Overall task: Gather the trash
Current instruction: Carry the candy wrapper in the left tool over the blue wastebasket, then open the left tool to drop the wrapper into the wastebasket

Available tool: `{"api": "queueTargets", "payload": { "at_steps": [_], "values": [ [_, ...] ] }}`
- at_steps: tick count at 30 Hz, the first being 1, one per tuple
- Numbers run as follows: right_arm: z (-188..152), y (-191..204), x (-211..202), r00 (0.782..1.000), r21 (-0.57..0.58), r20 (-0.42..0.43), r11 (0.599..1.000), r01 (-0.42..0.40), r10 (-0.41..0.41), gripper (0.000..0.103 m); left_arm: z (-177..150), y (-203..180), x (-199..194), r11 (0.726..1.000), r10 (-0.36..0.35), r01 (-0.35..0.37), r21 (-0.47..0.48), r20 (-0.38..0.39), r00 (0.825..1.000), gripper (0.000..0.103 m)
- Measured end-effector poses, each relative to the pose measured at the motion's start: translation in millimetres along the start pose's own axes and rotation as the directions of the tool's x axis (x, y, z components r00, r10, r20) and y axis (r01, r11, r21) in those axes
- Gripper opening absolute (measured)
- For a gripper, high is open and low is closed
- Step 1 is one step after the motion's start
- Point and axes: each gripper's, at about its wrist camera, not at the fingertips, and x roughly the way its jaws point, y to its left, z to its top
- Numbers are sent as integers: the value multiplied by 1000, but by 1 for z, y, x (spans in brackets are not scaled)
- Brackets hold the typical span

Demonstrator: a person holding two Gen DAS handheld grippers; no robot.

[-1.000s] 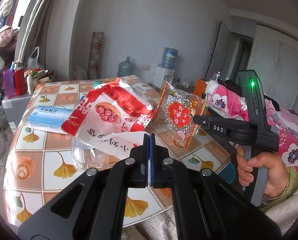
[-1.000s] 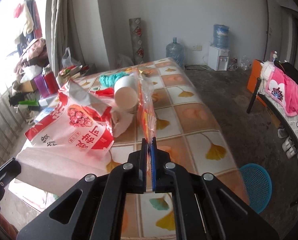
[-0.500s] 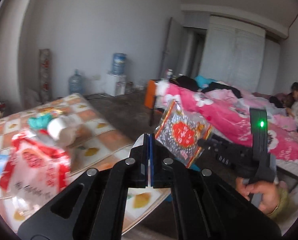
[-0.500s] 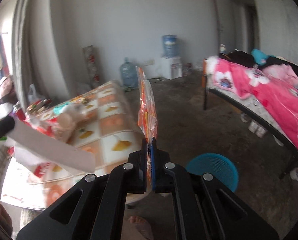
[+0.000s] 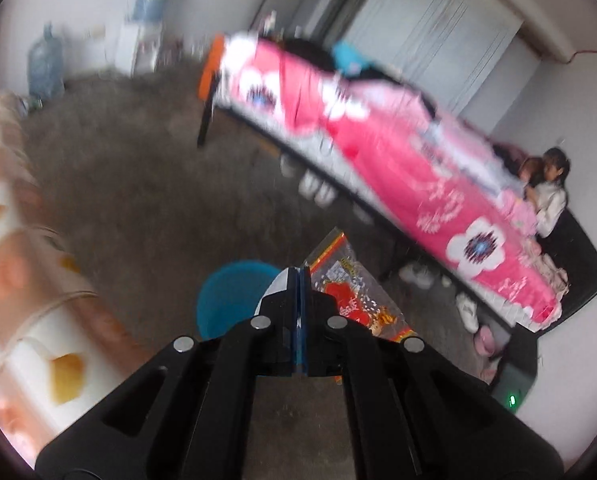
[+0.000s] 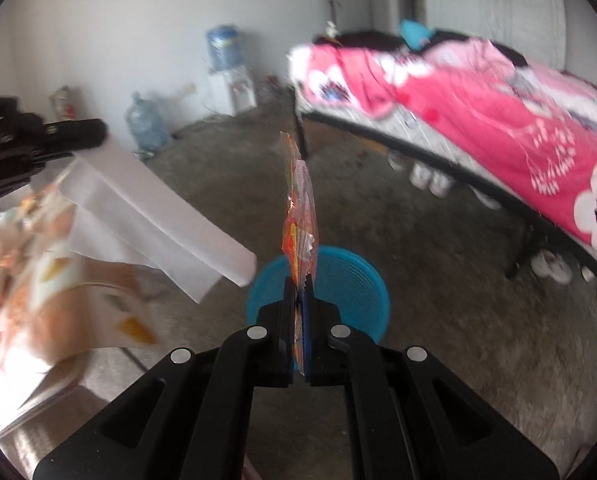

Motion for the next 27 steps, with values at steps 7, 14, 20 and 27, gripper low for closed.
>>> {"api": "queueTargets", "payload": {
  "at_steps": [7, 14, 20, 27],
  "values": [
    [-9, -24, 85, 993, 67, -113, 997, 48, -40, 3, 3, 26, 132, 991, 21, -53, -124, -246, 969, 0],
    [-26, -28, 165, 975, 106, -216, 991, 81, -57, 5, -6, 45, 211, 982, 89, -146, -122, -385, 918, 46],
    [-43, -26, 195, 948, 79, -311, 993, 90, -61, 40, -10, 54, 206, 979, 61, -130, -160, -376, 925, 59],
    [-41, -34, 164, 961, 74, -270, 993, 91, -67, 53, -1, 45, 156, 985, 57, -99, -140, -275, 960, 61]
  ]
}}
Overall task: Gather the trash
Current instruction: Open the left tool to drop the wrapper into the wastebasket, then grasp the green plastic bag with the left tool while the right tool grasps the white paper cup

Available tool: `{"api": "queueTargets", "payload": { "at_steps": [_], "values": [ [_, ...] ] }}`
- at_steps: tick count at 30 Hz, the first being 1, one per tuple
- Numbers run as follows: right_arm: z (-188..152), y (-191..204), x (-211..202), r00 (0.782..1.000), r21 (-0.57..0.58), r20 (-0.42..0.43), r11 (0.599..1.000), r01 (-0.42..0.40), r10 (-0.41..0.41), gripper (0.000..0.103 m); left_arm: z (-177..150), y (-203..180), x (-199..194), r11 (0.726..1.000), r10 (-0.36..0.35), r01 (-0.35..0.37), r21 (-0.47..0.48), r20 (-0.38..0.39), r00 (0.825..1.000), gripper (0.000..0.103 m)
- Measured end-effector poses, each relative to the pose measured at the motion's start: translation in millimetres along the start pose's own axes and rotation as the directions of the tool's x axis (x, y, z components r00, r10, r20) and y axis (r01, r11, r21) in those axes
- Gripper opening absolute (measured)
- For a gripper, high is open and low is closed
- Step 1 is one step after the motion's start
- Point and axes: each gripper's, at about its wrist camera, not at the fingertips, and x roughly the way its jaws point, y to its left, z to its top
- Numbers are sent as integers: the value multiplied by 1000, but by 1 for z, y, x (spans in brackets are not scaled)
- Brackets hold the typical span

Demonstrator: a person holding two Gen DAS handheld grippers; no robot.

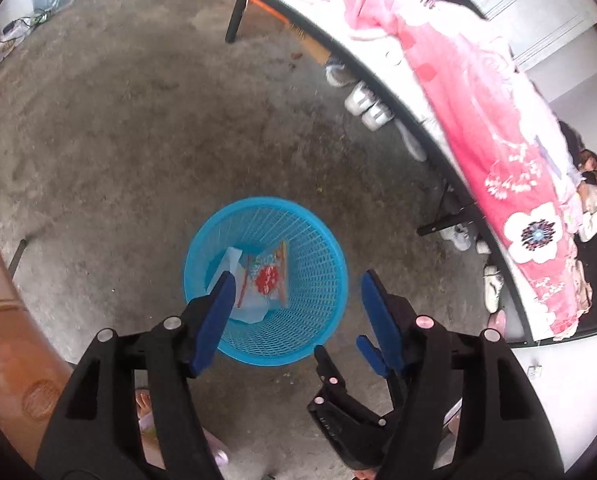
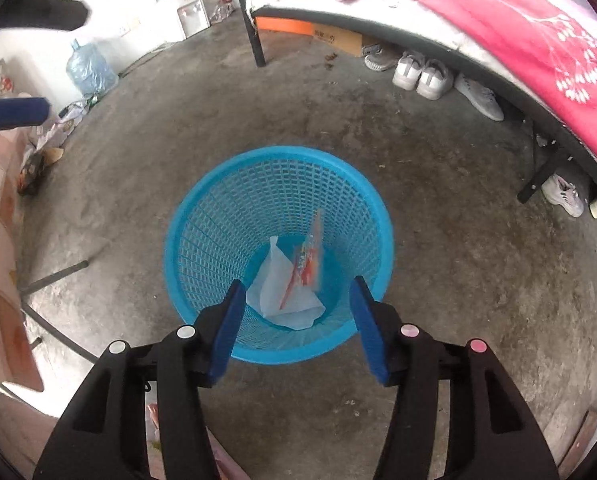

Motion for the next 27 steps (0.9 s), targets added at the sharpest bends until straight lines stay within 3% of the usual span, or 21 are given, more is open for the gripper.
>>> {"api": "queueTargets", "payload": {
  "at_steps": [7, 10, 15, 22, 24, 27],
  "values": [
    [-8, 1, -66, 996, -30, 81, 999, -36, 39, 60, -31, -2, -89, 999, -50, 47, 24, 139, 989, 65],
    [-13, 12, -93, 991, -73, 116, 996, -56, 65, 67, -57, 5, -133, 999, -53, 49, 22, 207, 977, 65],
    [-21, 45, -138, 977, -166, 148, 978, -126, 151, 69, -108, 27, -205, 1000, -9, 10, -1, 316, 949, 65],
    [-25, 108, -197, 942, -322, 166, 919, -226, 290, 70, -193, 69, -306, 994, 106, -97, -43, 477, 872, 68],
    [-25, 129, -212, 930, -373, 160, 892, -254, 332, 70, -214, 83, -333, 989, 146, -126, -74, 520, 842, 68],
    [-24, 164, -233, 904, -449, 142, 840, -304, 403, 70, -250, 112, -378, 976, 219, -166, -143, 593, 775, 68]
  ]
}}
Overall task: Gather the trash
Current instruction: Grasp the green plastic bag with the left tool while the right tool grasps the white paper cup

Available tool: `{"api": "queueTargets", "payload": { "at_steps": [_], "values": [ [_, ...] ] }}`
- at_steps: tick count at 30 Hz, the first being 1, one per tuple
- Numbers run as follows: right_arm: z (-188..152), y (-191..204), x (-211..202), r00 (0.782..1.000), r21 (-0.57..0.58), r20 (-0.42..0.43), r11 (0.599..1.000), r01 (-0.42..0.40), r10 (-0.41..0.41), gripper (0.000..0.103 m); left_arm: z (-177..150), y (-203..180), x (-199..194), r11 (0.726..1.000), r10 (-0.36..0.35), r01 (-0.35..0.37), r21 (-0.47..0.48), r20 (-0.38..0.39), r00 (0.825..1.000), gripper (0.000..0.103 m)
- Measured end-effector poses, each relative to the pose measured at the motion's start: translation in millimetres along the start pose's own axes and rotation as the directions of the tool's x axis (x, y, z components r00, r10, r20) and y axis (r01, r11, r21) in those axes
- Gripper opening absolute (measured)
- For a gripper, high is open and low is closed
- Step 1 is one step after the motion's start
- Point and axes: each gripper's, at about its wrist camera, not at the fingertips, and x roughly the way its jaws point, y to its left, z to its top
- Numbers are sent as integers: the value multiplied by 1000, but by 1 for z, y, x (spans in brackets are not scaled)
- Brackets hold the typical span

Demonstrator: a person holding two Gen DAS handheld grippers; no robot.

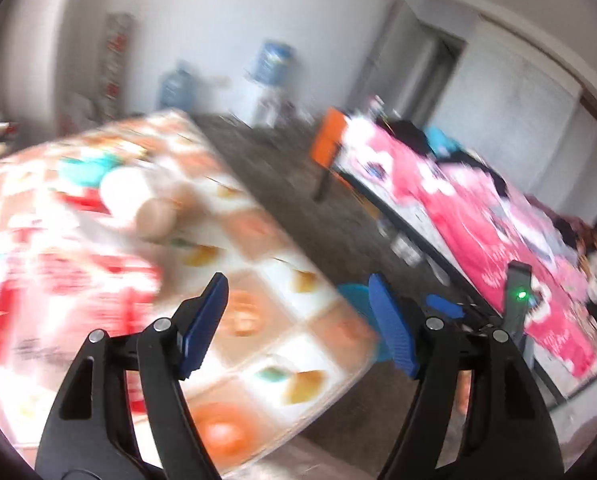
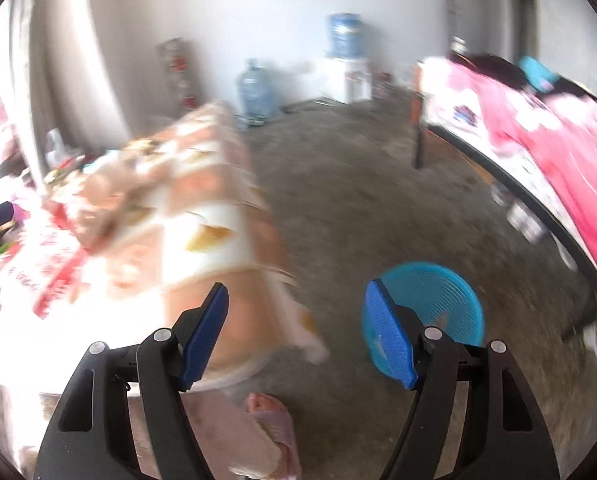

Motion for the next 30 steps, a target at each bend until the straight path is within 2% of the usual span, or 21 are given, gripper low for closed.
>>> {"api": "queueTargets", "payload": {
  "at_steps": [3, 5, 8, 10, 12, 15, 19, 21, 24, 28, 30],
  "values": [
    [18, 34, 0, 996, -43, 0, 995, -85, 85, 70, -1, 43, -44, 994, 95, -91, -55, 82, 992, 69],
    [33, 57, 4, 989, -68, -11, 986, -149, 149, 70, 0, 74, -68, 983, 158, -144, -113, 119, 980, 69],
    [53, 88, 10, 973, -89, -28, 969, -229, 228, 70, 2, 116, -92, 961, 214, -180, -211, 147, 966, 69],
    [69, 108, 18, 959, -87, -48, 956, -282, 278, 71, 4, 141, -101, 947, 225, -177, -266, 161, 961, 69],
    [78, 121, 25, 948, -80, -66, 945, -316, 311, 71, 10, 162, -103, 941, 213, -158, -300, 161, 964, 69],
    [98, 147, 40, 925, -95, -106, 922, -374, 364, 71, 32, 201, -96, 931, 162, -107, -350, 134, 978, 69],
    [119, 170, 68, 885, -57, -175, 893, -447, 431, 71, 63, 255, -68, 891, 72, -34, -452, 67, 995, 68],
    [125, 178, 81, 877, -37, -193, 890, -455, 440, 71, 78, 273, -46, 872, 50, -28, -488, 33, 998, 67],
    [139, 193, 108, 854, -3, -245, 880, -474, 459, 71, 100, 302, -6, 837, 24, -36, -546, -28, 999, 65],
    [150, 221, 139, 826, -25, -312, 865, -501, 469, 71, 120, 335, 54, 788, -16, -67, -612, -129, 992, 61],
    [154, 231, 155, 826, -31, -334, 871, -491, 454, 71, 125, 348, 82, 756, -20, -97, -647, -171, 985, 60]
  ]
}}
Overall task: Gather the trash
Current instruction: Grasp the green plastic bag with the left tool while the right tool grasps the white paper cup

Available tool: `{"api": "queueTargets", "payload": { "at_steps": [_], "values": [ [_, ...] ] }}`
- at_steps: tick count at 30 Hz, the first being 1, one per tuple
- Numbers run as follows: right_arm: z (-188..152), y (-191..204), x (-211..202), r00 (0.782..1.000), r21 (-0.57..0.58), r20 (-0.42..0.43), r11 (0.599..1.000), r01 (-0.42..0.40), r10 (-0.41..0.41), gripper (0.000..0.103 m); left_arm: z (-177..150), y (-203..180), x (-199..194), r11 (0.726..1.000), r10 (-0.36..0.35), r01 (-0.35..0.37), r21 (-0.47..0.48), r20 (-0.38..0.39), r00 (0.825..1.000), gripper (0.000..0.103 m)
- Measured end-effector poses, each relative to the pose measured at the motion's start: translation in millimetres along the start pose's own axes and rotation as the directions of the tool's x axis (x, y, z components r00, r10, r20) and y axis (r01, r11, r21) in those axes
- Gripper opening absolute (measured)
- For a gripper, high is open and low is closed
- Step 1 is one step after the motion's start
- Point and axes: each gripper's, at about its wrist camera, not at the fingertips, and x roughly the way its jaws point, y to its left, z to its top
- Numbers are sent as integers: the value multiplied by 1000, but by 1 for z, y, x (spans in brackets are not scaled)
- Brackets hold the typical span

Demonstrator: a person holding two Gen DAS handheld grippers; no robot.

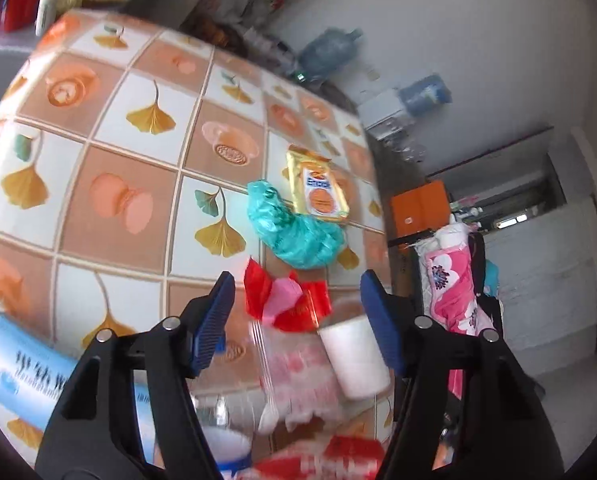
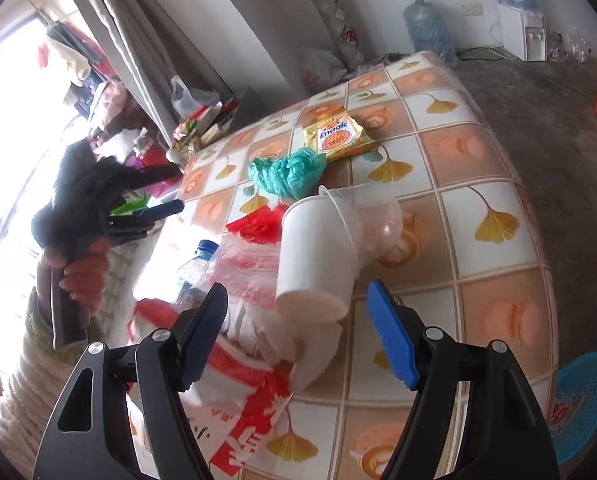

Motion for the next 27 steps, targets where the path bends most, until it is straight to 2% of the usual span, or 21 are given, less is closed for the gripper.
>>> {"api": "queueTargets", "payload": {
  "at_steps": [2, 7, 14, 17, 18, 21, 27],
  "values": [
    [9, 0, 14, 1000, -7, -26, 1000, 3, -3, 71, 11, 3, 21, 999, 25, -25, -26, -28, 999, 59],
    [18, -6, 39, 996, 1, -93, 1000, 3, -3, 71, 27, 10, 62, 993, 53, -61, -99, -82, 995, 51],
    [20, -13, 62, 989, 7, -147, 1000, -13, 14, 71, 33, 14, 94, 989, 83, -95, -116, -105, 991, 36],
    [21, -17, 68, 987, 16, -159, 1000, -23, 25, 70, 34, 14, 95, 991, 68, -78, -113, -89, 994, 30],
    [20, -17, 69, 986, 19, -161, 999, -27, 30, 68, 33, 13, 94, 991, 68, -77, -107, -86, 994, 25],
    [19, -20, 71, 983, 38, -174, 998, -45, 51, 59, 32, 11, 93, 993, 73, -80, -92, -76, 994, 20],
    [15, -22, 67, 982, 56, -169, 995, -80, 89, 56, 28, 9, 82, 994, 74, -77, -76, -47, 996, 15]
  ]
}}
